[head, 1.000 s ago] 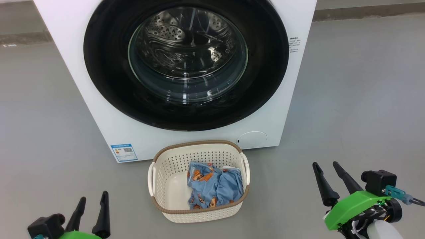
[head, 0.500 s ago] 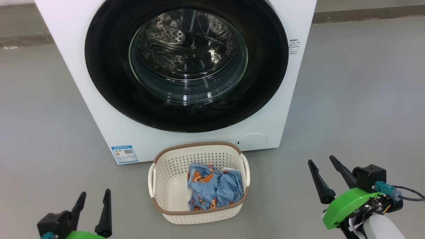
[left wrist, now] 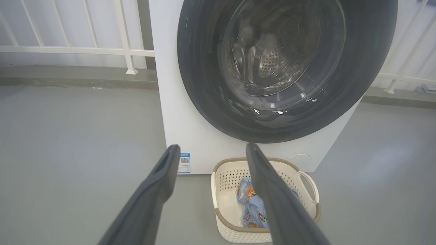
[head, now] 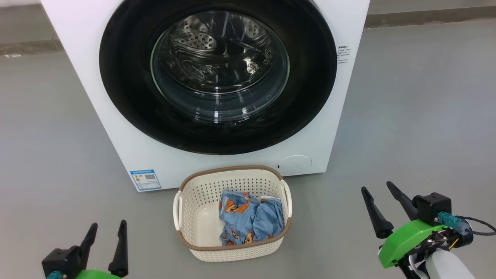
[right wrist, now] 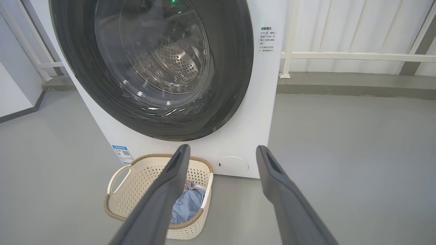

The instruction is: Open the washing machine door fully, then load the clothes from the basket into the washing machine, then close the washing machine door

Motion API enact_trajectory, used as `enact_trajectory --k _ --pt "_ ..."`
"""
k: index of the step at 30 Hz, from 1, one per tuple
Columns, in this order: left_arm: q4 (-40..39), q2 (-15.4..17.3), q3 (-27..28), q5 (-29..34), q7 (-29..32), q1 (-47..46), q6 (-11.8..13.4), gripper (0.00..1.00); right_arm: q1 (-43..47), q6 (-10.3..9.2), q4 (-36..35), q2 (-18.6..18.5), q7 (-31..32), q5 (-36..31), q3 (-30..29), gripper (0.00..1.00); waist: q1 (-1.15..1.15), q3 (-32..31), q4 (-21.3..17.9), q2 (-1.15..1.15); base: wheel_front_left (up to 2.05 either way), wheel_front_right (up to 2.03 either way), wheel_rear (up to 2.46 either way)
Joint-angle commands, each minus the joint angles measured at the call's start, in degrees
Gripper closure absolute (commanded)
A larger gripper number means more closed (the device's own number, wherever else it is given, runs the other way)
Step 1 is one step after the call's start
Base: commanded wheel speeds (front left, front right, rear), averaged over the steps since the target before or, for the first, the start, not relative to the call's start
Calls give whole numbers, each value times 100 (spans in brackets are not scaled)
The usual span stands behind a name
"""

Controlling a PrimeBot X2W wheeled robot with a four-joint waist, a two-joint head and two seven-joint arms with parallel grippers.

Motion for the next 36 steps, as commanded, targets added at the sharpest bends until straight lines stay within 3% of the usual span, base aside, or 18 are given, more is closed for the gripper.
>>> enact_trajectory --k 1,36 --pt "-126 104 224 44 -79 -246 -15 0 -216 -6 -138 -40 -79 -54 102 0 0 3 5 0 0 0 0" --pt "-251 19 509 179 -79 -142 -15 0 -146 -6 -79 155 -137 -364 -396 0 0 -8 40 0 0 0 0"
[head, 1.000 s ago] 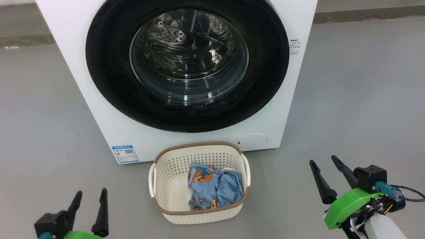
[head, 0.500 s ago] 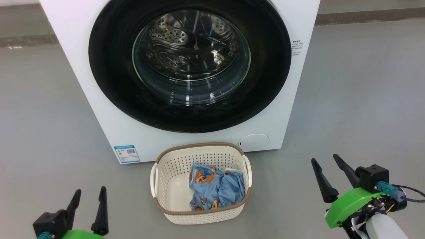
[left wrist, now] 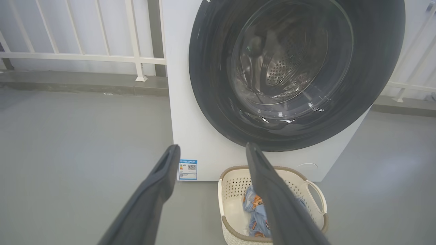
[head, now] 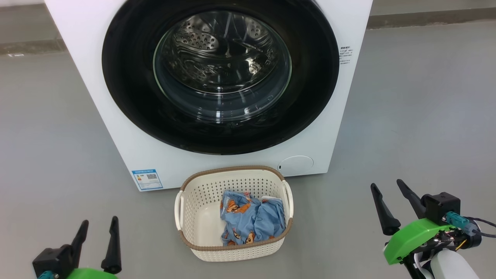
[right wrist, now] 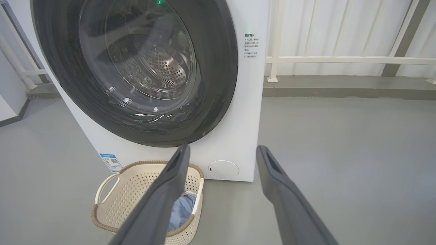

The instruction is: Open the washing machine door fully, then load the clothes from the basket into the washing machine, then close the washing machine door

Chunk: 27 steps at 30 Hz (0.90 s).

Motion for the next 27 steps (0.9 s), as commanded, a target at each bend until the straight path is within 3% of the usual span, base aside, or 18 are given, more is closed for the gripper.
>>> enact_trajectory --k 1,27 --pt "-128 104 223 48 -79 -165 -15 0 -150 -6 -111 0 -68 -67 91 0 0 4 1 0 0 0 0" --pt "-74 -19 505 -4 -79 -203 -15 0 -108 -6 -218 77 -102 -174 -67 0 0 14 4 0 0 0 0"
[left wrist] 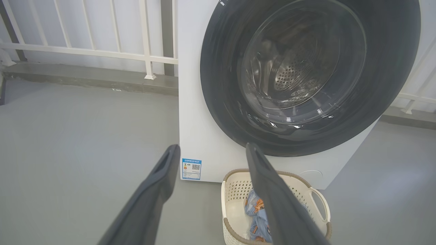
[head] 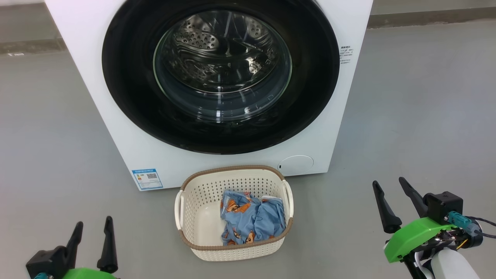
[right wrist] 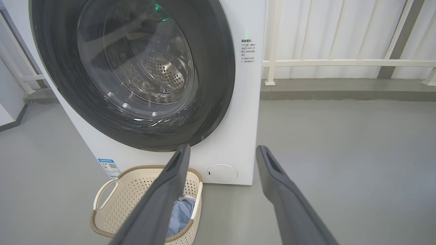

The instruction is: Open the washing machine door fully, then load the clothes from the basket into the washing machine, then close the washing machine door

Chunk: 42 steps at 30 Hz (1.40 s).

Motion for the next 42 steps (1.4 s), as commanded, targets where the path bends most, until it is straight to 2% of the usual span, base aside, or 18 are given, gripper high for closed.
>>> enact_trajectory --k 1,14,28,32,42 --pt "-118 158 196 12 -79 -209 -15 0 -114 -6 -164 -8 -68 -72 102 0 0 8 -1 0 0 0 0" --pt "-110 182 166 15 -79 -186 -15 0 -107 -6 -196 -30 -86 -45 91 0 0 30 -14 0 27 27 -54" --pt "-186 152 205 -70 -79 -224 -15 0 -87 -6 -216 -5 -104 -9 24 0 0 92 21 0 111 111 -222" --pt "-367 119 373 119 -79 -209 -15 0 -97 -6 -256 15 -114 -7 -5 0 0 116 30 0 105 105 -210" --pt "-591 42 292 288 -79 -80 -15 0 -88 -6 -308 11 -132 -13 -8 0 0 152 38 0 50 50 -100"
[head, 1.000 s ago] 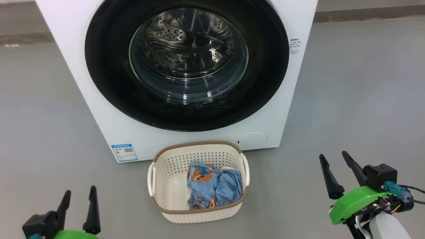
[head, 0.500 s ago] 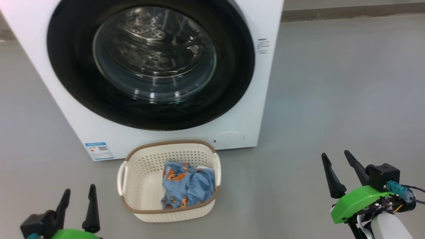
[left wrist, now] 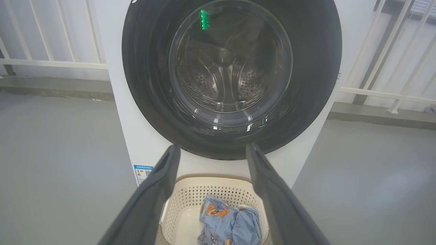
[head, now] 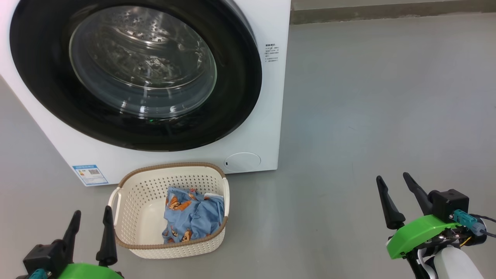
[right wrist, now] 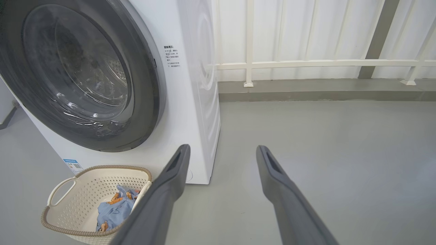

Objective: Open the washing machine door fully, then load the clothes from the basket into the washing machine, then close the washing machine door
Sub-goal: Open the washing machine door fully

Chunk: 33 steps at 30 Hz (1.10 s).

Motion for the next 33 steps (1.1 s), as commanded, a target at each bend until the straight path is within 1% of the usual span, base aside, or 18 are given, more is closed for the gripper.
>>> enact_trajectory --k 1,19,25,33 --pt "-176 102 189 29 -78 -85 -15 0 -90 -6 -149 -11 -91 -12 105 0 0 -1 3 0 7 7 -14" --pt "-273 78 196 120 -78 2 -15 0 -104 -6 -135 23 -106 82 177 0 0 -30 33 0 0 0 0" --pt "-313 64 180 126 -78 10 -15 0 -218 -6 -92 41 -98 119 257 0 0 -19 60 0 0 0 0" --pt "-346 64 160 118 -78 46 -15 0 -502 -6 -131 84 -101 358 351 0 0 32 93 0 0 0 0"
